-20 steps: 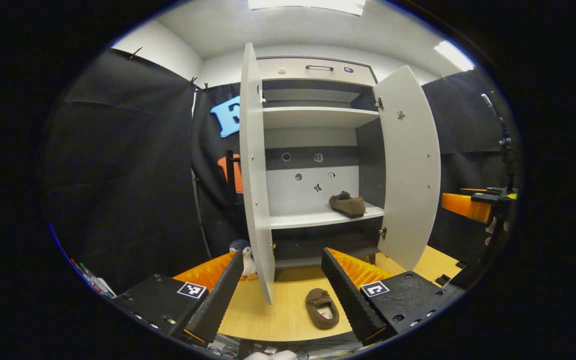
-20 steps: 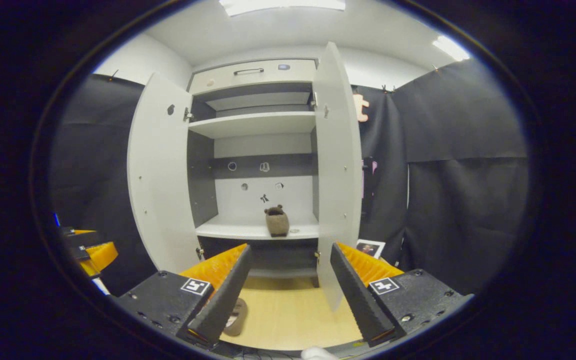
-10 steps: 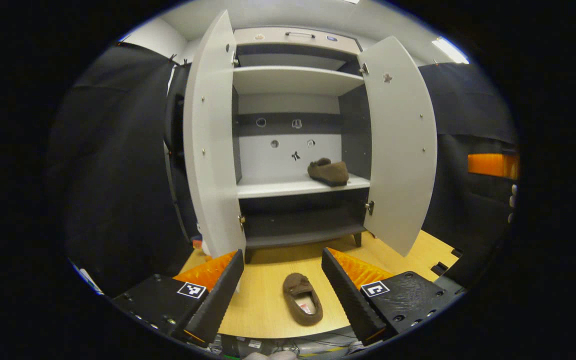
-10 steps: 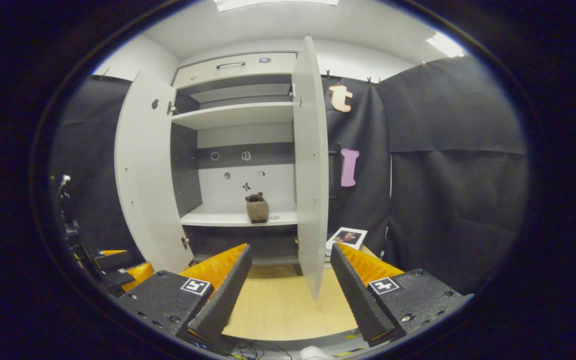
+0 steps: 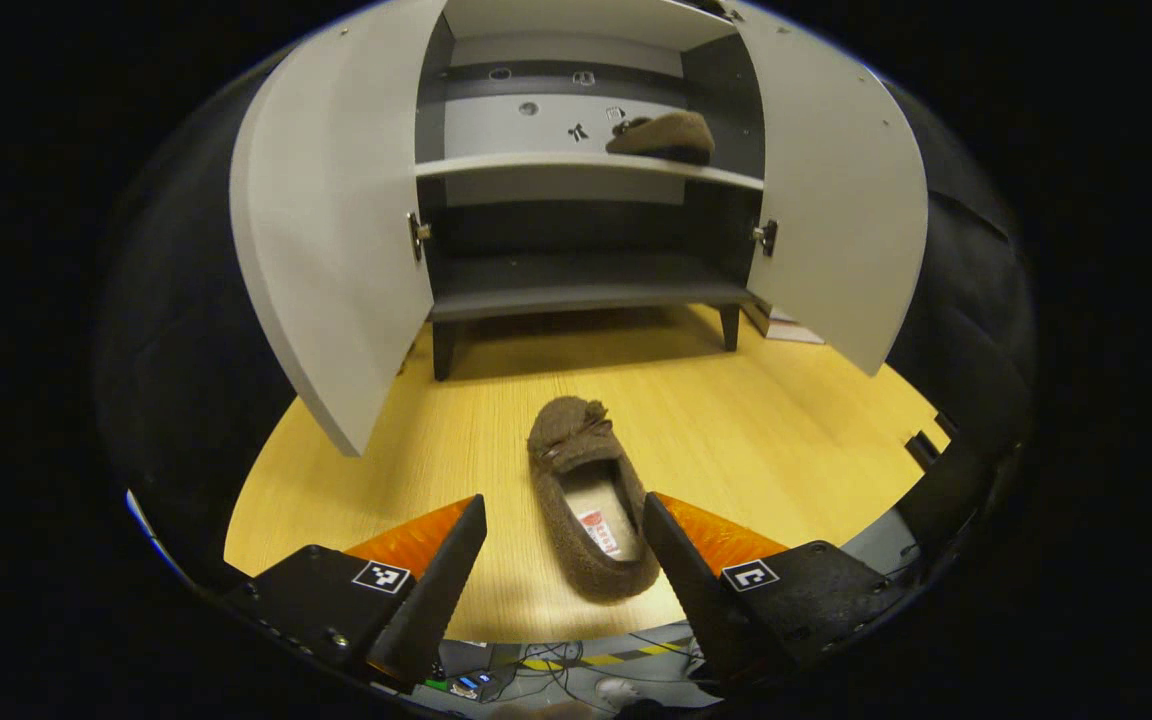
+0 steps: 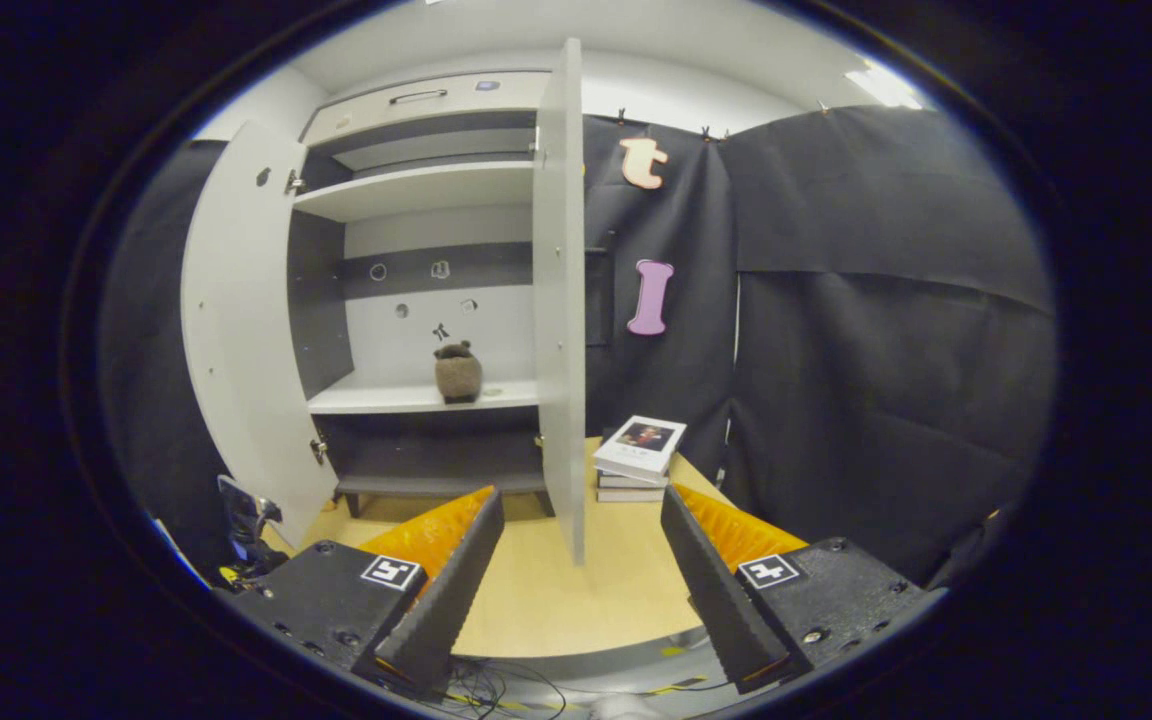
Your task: Grab one shoe with the right hand and put it into the shoe cabinet, grab the other shoe with the left hand and put it into the shoe cabinet; then close the right door with the right hand and the left door with the left hand.
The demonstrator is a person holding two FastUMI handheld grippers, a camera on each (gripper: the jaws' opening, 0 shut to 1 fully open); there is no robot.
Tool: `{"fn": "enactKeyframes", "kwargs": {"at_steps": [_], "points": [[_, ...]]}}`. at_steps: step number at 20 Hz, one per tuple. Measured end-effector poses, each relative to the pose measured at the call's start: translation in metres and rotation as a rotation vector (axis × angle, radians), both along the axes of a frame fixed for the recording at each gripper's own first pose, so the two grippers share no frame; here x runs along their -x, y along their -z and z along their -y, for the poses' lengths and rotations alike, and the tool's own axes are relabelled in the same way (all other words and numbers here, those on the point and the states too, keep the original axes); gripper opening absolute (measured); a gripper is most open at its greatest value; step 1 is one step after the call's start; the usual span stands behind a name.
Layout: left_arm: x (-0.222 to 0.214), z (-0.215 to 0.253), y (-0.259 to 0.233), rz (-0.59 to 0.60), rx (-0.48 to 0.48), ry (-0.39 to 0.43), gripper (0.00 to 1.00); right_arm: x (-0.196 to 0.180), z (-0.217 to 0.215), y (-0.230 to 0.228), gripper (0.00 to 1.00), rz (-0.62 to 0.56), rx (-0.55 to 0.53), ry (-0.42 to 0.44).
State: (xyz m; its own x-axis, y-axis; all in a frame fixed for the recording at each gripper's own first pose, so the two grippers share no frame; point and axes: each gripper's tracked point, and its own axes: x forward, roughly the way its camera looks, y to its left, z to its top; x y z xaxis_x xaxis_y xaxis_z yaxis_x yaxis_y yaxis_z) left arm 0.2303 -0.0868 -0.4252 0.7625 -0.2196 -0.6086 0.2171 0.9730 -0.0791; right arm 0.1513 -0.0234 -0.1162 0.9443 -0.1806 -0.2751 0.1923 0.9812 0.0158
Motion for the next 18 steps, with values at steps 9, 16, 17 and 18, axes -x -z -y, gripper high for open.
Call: {"fn": "enactKeyframes", "kwargs": {"at_steps": [9,16,17,18], "points": [[-0.055,-0.008,0.066,-0.066,-0.071,-0.007,0.95,-0.008,0.016,0.014,1.00,-0.058,-0.016,0.061],[-0.112,-0.005,0.074,0.006,-0.056,-0.009,0.97,-0.012,0.016,0.008,1.00,-0.065,-0.004,0.060],[-0.116,-0.001,0.077,0.005,-0.050,-0.002,0.97,-0.009,0.015,0.008,1.00,-0.065,-0.003,0.059],[-0.120,0.000,0.081,0.008,-0.055,0.000,0.95,-0.008,0.014,0.006,1.00,-0.064,0.001,0.059]]}}
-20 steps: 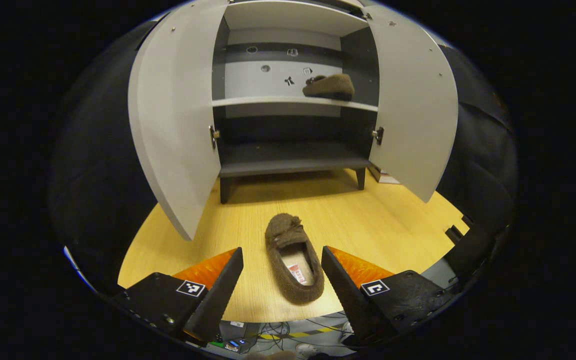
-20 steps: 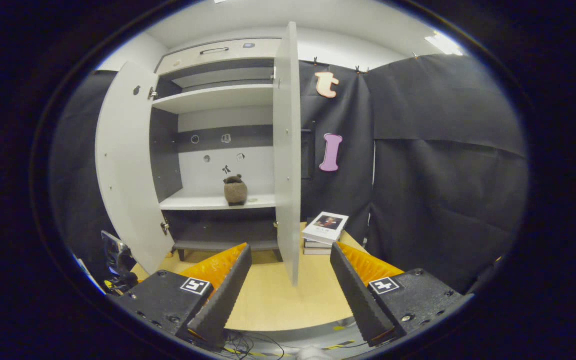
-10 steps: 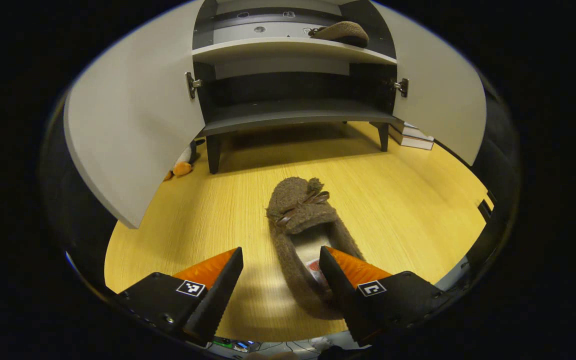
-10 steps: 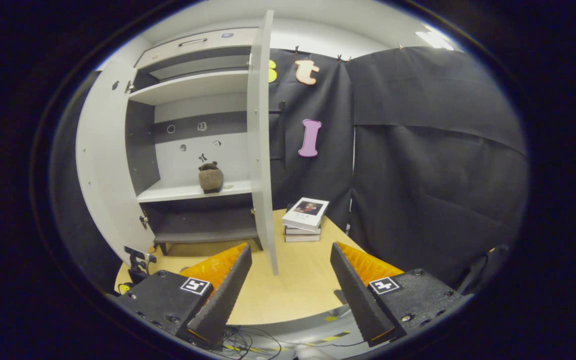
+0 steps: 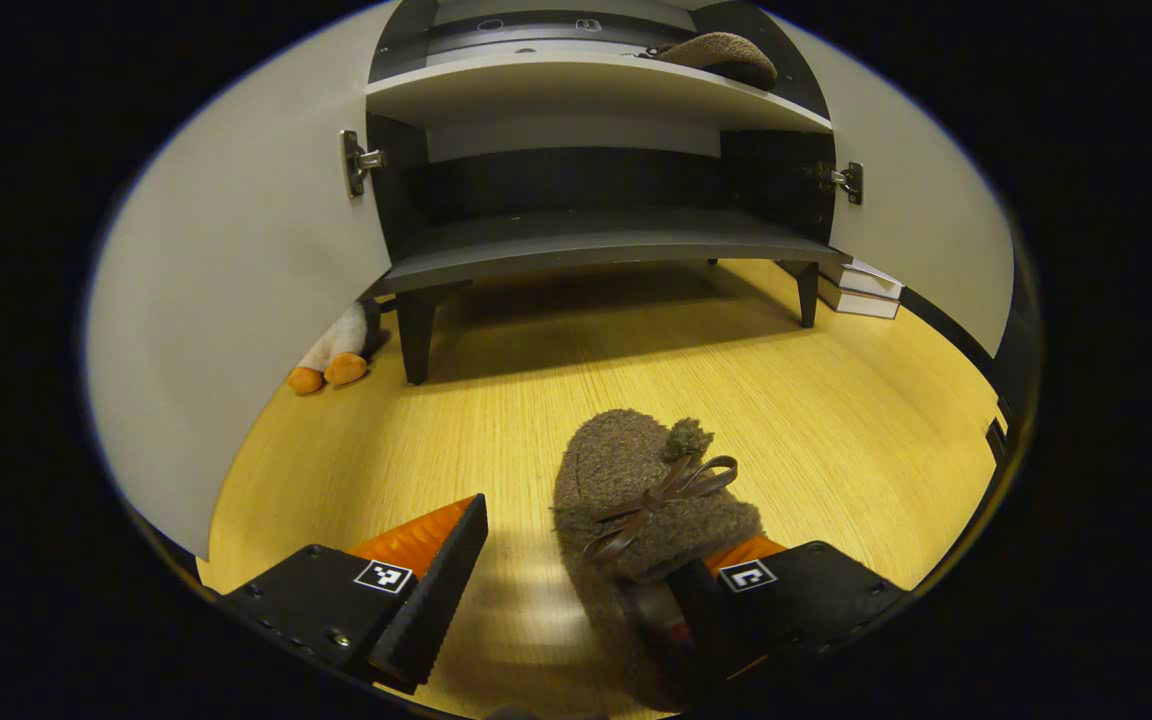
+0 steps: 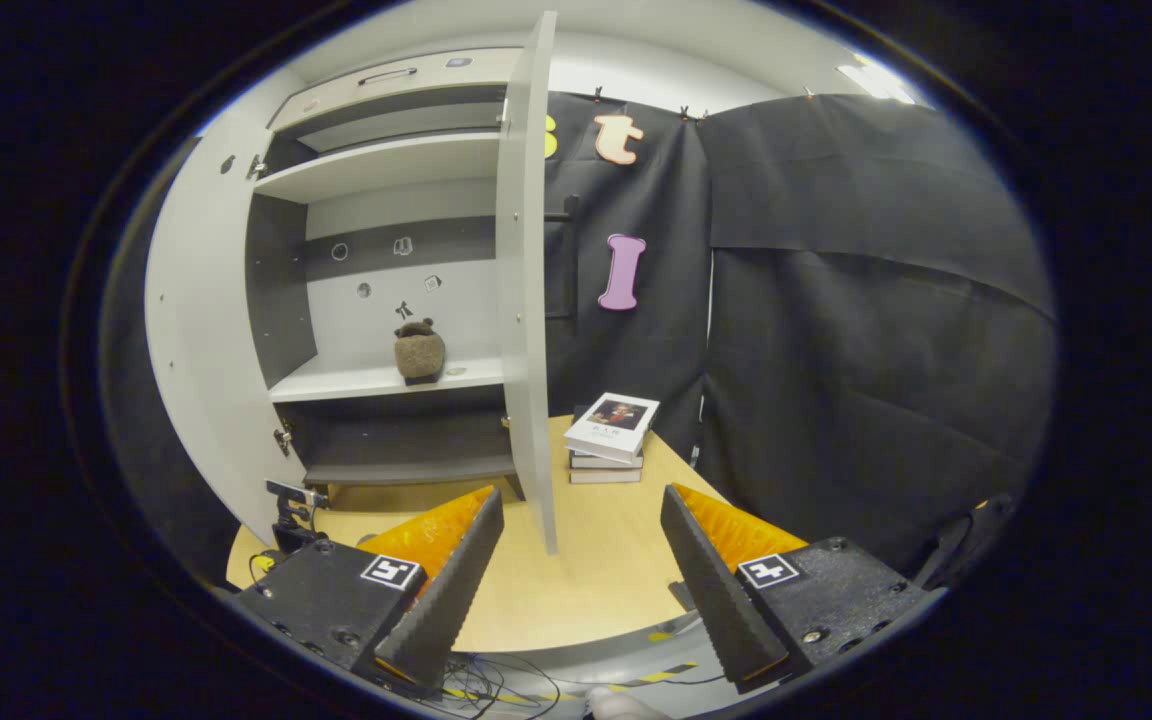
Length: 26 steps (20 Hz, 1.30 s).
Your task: Grab one shoe with the right hand and put it into the shoe cabinet, grab the other shoe with the left hand and put it into the shoe cabinet; then close the right door with the right hand and the left door with the left hand.
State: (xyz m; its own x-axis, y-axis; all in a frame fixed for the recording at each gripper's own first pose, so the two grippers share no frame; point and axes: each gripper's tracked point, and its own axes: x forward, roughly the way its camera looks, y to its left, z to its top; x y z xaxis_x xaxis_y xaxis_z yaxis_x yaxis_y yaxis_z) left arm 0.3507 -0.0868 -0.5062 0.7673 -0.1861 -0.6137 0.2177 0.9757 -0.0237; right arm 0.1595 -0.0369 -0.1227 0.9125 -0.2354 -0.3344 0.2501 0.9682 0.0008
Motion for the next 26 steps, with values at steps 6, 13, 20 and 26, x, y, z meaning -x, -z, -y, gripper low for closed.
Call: {"fn": "enactKeyframes", "kwargs": {"at_steps": [6,13,20,26], "points": [[-0.012,0.011,0.007,0.004,-0.020,0.025,0.58,0.001,0.005,0.002,1.00,-0.005,-0.003,0.017],[-0.015,0.000,-0.025,0.001,-0.048,0.011,0.15,-0.002,0.004,-0.004,0.99,0.025,-0.033,0.006],[-0.024,-0.005,-0.162,0.168,-0.018,0.007,0.15,-0.002,-0.009,-0.018,1.00,0.080,-0.027,-0.038],[-0.062,-0.004,-0.282,0.322,-0.010,-0.011,0.14,-0.009,-0.018,-0.024,1.00,0.121,-0.037,-0.075]]}}
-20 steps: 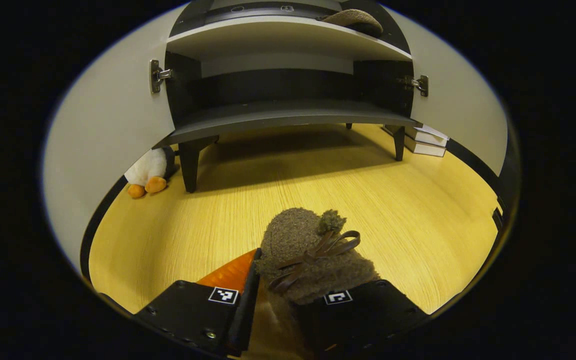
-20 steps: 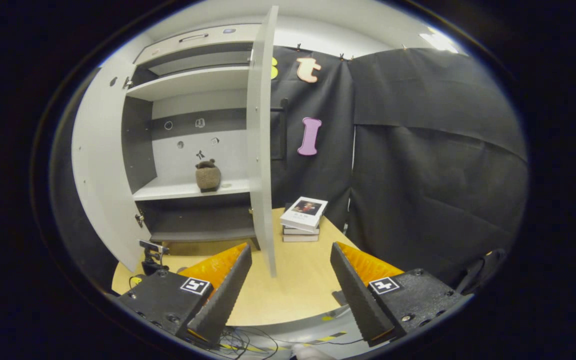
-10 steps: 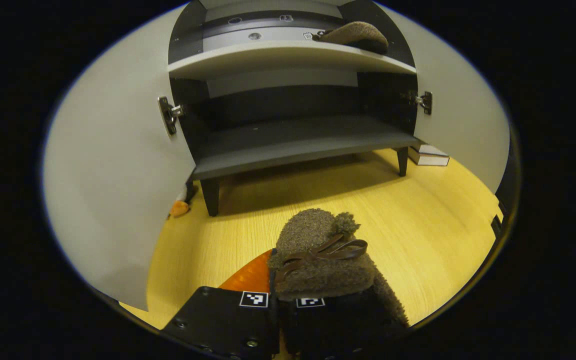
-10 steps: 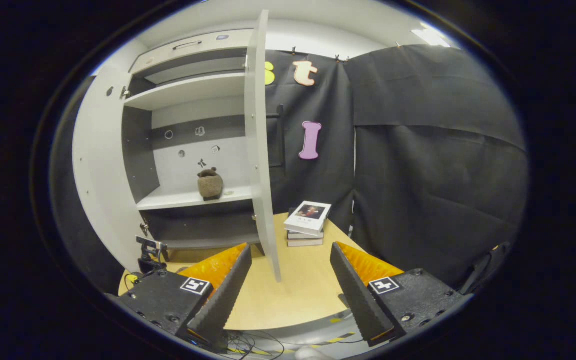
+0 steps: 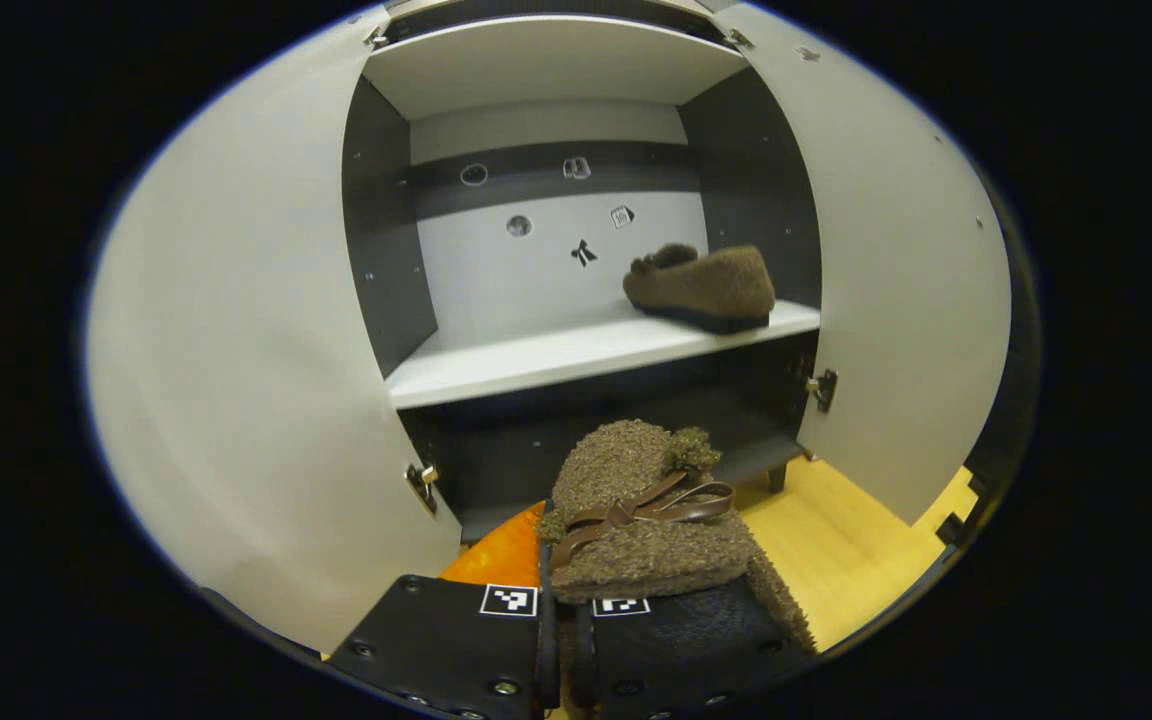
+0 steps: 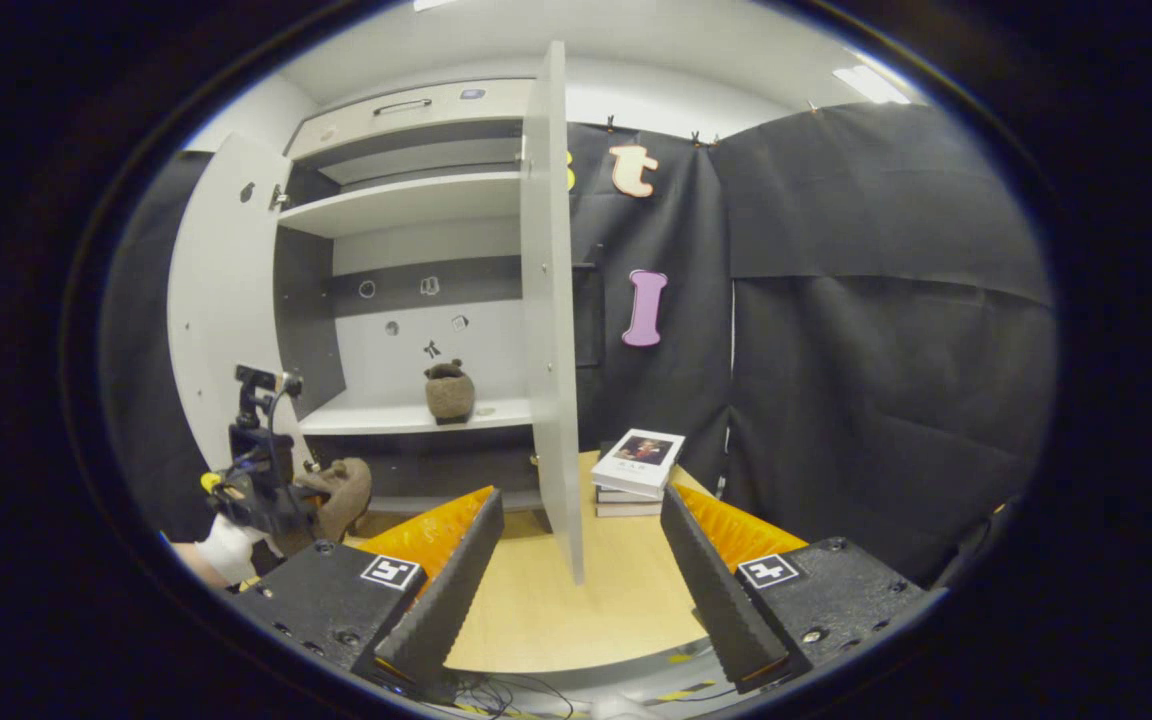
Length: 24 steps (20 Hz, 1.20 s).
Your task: Grab one shoe with the right hand and put it into the shoe cabinet, grab the other shoe with the left hand and put it into the shoe cabinet; then close the right door with the right hand and the left door with the left hand.
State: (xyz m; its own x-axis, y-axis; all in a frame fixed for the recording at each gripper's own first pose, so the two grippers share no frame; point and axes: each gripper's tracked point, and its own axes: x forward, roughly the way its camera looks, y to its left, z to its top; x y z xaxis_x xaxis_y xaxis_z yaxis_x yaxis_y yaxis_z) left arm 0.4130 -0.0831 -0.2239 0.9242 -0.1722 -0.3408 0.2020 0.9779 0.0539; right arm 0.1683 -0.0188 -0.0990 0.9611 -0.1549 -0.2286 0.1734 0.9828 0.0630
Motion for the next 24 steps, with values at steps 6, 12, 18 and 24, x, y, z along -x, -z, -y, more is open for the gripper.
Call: {"fn": "enactKeyframes", "kwargs": {"at_steps": [6,12,18,24], "points": [[-0.070,0.004,-0.095,0.134,0.032,-0.062,0.15,-0.011,0.014,0.004,1.00,0.008,-0.021,0.004],[-0.165,0.006,-0.133,0.172,0.074,-0.138,0.14,-0.020,0.037,0.003,1.00,0.003,-0.028,0.034],[-0.249,0.006,-0.124,0.124,0.063,-0.185,0.15,-0.036,0.062,-0.013,1.00,0.010,0.009,0.078],[-0.290,0.011,-0.069,-0.007,-0.008,-0.190,0.14,-0.036,0.070,-0.001,1.00,-0.037,0.014,0.095]]}}
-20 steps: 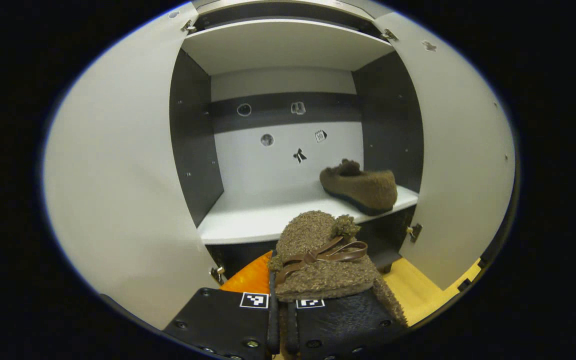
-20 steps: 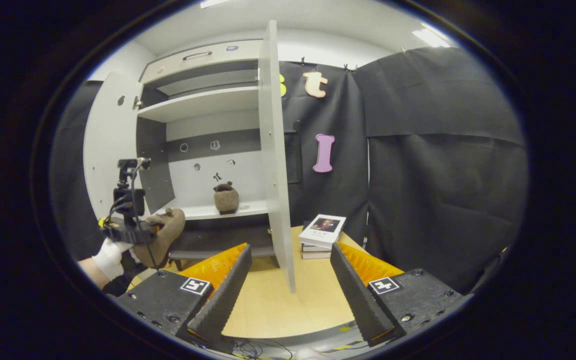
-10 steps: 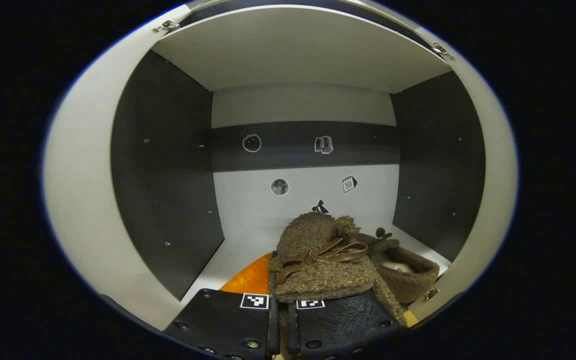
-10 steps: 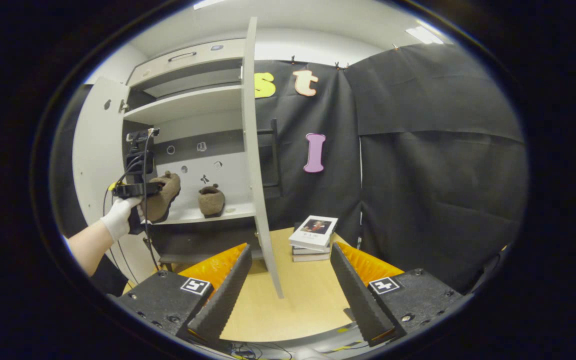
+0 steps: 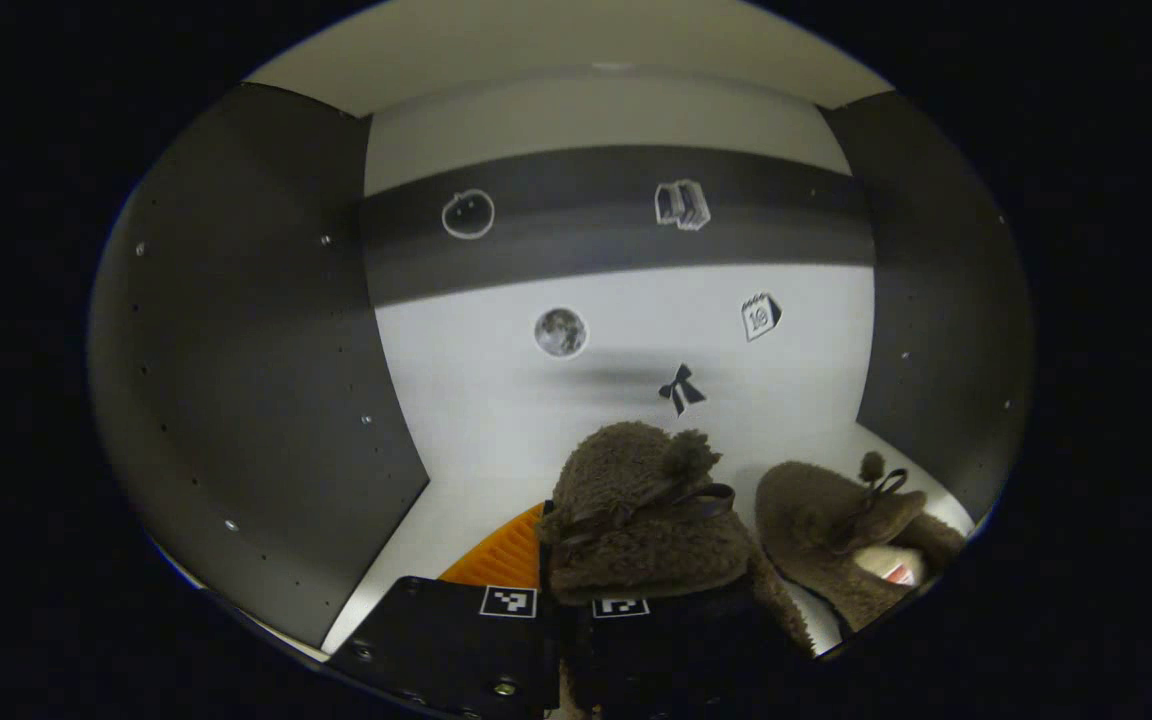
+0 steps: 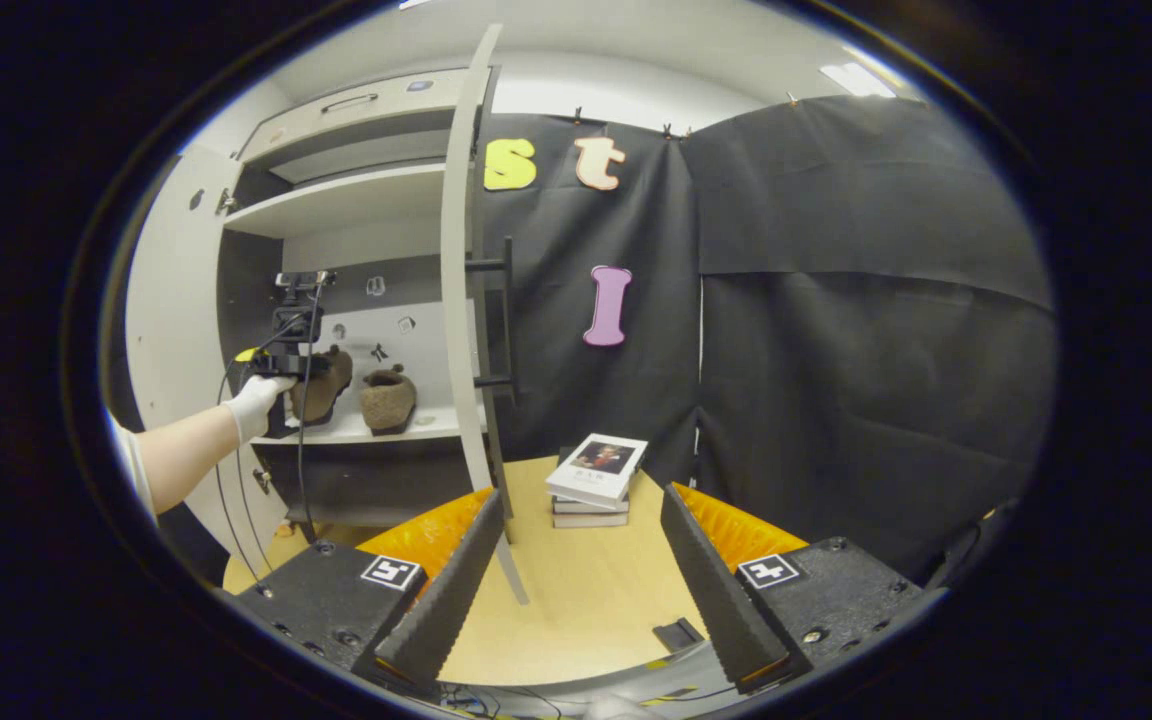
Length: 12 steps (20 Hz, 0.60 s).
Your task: Grab one shoe with the right hand and put it into the shoe cabinet, grab the other shoe with the left hand and put it into the shoe cabinet; then close the right door with the right hand and the left door with the left hand.
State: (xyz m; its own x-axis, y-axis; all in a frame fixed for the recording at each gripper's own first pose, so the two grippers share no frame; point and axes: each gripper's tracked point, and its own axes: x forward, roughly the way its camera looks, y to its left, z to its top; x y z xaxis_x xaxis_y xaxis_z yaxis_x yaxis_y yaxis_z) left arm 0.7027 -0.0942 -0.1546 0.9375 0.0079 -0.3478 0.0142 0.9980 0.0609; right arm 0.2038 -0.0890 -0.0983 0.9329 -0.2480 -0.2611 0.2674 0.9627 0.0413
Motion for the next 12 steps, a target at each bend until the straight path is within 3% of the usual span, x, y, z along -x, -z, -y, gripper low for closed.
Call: {"fn": "enactKeyframes", "kwargs": {"at_steps": [3,6,10,12], "points": [[-0.002,-0.001,0.033,-0.109,-0.018,0.012,0.15,-0.003,-0.001,0.004,1.00,-0.022,-0.007,0.002],[-0.003,-0.001,0.035,-0.145,-0.023,0.017,0.15,-0.005,-0.002,0.009,1.00,-0.042,-0.015,0.004],[-0.001,-0.004,0.033,-0.152,-0.078,0.022,0.29,-0.005,-0.005,0.010,1.00,-0.043,-0.019,0.001],[0.004,-0.003,0.027,-0.139,-0.088,0.038,0.26,-0.003,-0.004,0.012,1.00,-0.046,-0.017,0.008]]}}
